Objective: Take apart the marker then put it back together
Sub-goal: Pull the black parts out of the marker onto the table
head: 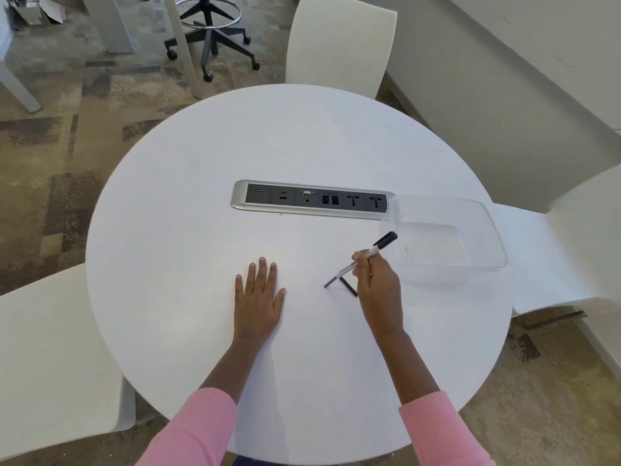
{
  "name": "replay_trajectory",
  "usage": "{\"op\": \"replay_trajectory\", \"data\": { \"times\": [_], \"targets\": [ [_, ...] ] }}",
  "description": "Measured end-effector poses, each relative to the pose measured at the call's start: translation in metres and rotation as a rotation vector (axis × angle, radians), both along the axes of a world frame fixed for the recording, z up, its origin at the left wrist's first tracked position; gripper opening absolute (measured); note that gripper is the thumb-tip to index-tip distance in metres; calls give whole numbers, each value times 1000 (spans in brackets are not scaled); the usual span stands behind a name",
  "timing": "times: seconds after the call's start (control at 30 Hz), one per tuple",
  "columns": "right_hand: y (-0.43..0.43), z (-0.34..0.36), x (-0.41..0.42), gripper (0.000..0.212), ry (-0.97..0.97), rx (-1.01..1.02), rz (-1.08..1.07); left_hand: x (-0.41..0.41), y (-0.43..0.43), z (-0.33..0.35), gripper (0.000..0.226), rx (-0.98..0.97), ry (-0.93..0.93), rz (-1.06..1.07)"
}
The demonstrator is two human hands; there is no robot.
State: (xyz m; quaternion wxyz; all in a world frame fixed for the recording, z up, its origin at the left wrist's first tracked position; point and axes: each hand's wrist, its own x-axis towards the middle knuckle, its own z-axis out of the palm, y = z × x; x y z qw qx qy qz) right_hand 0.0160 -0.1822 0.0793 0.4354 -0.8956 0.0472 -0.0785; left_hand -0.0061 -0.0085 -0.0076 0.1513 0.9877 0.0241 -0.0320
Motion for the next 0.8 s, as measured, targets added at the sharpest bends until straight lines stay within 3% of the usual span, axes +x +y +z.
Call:
{"op": "replay_trajectory", "data": {
  "times": [0.57, 0.8],
  "targets": [
    [0, 24, 26, 24, -131, 174, -73, 0, 3, -9, 47, -26, -55, 14],
    [6, 2, 28, 36, 58, 98, -1, 1, 3, -8, 47, 1, -21, -1]
  ]
}}
